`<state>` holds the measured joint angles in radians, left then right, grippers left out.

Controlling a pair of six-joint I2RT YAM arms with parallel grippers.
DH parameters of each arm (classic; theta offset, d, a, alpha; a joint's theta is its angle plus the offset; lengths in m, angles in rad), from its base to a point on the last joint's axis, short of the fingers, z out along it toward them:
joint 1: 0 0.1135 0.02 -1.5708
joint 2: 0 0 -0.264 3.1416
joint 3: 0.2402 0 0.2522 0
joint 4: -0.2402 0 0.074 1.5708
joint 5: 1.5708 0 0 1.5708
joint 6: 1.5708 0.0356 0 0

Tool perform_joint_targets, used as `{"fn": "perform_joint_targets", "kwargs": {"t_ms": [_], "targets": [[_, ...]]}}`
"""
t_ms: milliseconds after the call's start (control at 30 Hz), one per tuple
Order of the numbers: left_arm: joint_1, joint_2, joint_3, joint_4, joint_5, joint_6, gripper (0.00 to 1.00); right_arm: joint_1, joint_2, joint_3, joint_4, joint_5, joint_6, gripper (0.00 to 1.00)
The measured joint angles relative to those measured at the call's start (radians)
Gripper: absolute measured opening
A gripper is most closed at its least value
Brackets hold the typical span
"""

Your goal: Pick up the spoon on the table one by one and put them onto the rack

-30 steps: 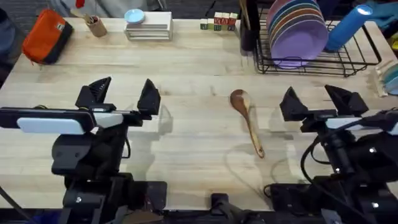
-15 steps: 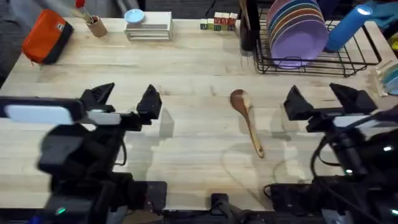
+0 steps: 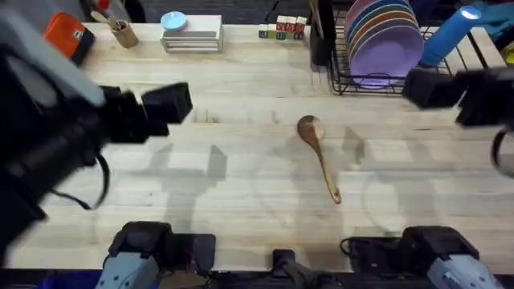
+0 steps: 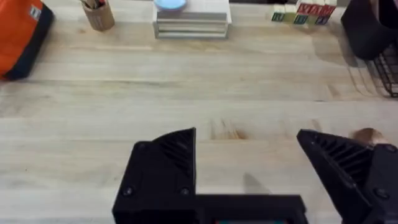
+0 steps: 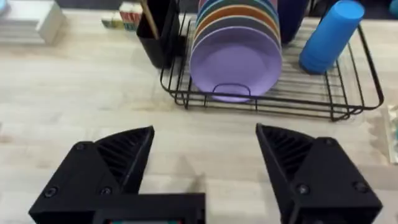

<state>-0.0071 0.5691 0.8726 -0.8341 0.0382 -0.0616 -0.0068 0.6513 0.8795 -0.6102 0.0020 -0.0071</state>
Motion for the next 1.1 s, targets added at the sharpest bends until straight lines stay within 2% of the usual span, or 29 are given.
{"fn": "perform_joint_targets", "kwargs": {"t_ms": [267, 433, 600, 900, 1100], "targets": [[0.0, 0.332, 0.318, -0.223, 0.0, 0.0, 0.993, 0.0, 0.311, 0.375, -0.268, -0.058, -0.02, 0.996], [0.0, 0.48, 0.439, -0.317, 0.002, 0.0, 0.994, 0.0, 0.423, 0.51, -0.381, -0.071, -0.024, 0.996], [0.0, 0.558, 0.486, -0.347, 0.003, 0.0, 0.993, 0.0, 0.449, 0.536, -0.393, -0.074, -0.024, 0.996], [0.0, 0.576, 0.488, -0.354, 0.003, 0.0, 0.993, 0.0, 0.449, 0.541, -0.4, -0.088, -0.013, 0.995], [0.0, 0.576, 0.488, -0.352, 0.003, 0.0, 0.993, 0.0, 0.449, 0.541, -0.41, -0.247, 0.005, 0.997]]}}
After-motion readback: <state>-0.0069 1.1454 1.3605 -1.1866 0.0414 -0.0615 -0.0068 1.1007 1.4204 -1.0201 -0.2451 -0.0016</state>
